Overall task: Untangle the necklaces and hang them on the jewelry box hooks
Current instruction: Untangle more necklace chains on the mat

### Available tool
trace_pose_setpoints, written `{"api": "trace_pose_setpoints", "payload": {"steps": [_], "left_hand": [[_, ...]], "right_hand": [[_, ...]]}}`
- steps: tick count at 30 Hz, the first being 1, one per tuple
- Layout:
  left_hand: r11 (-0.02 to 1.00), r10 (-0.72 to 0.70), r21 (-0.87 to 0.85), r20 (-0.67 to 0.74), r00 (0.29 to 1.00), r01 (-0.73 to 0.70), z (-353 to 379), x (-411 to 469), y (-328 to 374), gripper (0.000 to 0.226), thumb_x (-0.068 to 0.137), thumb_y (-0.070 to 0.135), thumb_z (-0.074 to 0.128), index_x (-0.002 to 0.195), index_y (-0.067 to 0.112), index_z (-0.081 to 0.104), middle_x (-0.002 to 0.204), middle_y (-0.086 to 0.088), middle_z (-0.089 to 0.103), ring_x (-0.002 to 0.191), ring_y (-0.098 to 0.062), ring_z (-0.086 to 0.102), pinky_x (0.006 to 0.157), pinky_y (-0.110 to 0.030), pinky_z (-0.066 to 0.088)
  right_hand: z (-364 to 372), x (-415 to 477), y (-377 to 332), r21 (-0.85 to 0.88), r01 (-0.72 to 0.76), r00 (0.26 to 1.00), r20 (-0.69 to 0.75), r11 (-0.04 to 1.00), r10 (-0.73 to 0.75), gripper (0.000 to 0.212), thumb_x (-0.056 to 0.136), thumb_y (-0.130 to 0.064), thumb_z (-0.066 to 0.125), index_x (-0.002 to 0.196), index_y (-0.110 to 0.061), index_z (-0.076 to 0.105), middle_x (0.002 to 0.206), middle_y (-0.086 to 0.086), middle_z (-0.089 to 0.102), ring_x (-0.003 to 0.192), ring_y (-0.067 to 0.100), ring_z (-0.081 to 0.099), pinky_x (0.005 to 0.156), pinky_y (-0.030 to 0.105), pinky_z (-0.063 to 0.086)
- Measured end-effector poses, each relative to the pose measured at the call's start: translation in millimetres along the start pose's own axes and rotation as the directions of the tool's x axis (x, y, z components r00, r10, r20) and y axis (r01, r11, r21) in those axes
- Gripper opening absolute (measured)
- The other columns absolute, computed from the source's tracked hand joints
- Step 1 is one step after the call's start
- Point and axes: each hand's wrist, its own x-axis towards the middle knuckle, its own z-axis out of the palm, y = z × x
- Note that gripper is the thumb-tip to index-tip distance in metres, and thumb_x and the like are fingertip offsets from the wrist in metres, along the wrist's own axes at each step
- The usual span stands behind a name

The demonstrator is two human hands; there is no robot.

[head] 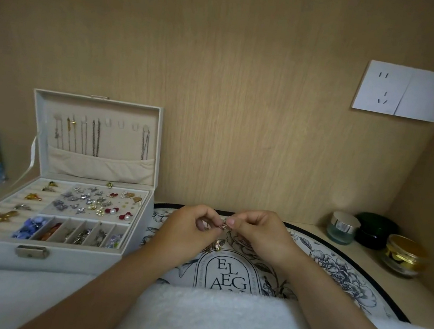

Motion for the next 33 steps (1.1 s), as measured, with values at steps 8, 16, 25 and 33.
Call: {"api": "trace_pose_setpoints", "payload": {"steps": [8,16,25,33], "left_hand": [[0.984,-0.073,-0.161,0.044,0.996,0.079,-3.6,-2.1,5.0,0.022,0.084,0.025,0.077,0.102,0.021,0.066,0.076,0.003,0.073,0.067,-0.001,0.065,0.067,-0.019,0.05],[0.994,-0.095,-0.051,-0.003,0.995,0.095,0.3,1.8,-0.8,0.012,0.08,0.029,0.08,0.082,0.024,0.069,0.077,0.007,0.07,0.07,-0.002,0.064,0.07,-0.024,0.052],[0.992,-0.009,0.124,0.027,1.0,0.005,-2.8,-3.7,1.9,0.027,0.08,0.037,0.076,0.097,0.037,0.055,0.081,0.011,0.065,0.07,-0.001,0.059,0.056,-0.028,0.051],[0.97,-0.15,-0.176,0.104,0.983,0.167,-1.9,0.4,2.9,0.016,0.085,0.025,0.076,0.097,0.017,0.07,0.089,0.0,0.076,0.084,-0.009,0.071,0.077,-0.021,0.05]], "right_hand": [[4.4,0.5,0.2,-0.094,0.131,0.99,-0.039,0.987,-0.135,0.022,0.092,-0.024,0.07,0.078,-0.008,0.075,0.084,0.009,0.069,0.069,0.009,0.058,0.066,0.023,0.047],[6.7,0.8,1.7,-0.403,0.24,0.955,-0.067,0.883,-0.29,0.033,0.092,-0.023,0.069,0.062,-0.033,0.059,0.085,-0.005,0.064,0.078,0.009,0.06,0.073,0.025,0.049],[6.5,-1.4,-4.2,-0.259,0.087,0.992,-0.062,0.962,-0.107,0.025,0.097,-0.026,0.063,0.077,-0.013,0.066,0.078,0.0,0.062,0.062,0.002,0.052,0.061,0.016,0.044],[7.3,-2.8,-8.3,-0.342,0.11,0.994,0.035,0.933,-0.105,0.02,0.1,-0.028,0.057,0.082,-0.023,0.066,0.089,-0.009,0.063,0.082,0.006,0.058,0.077,0.026,0.047]]}}
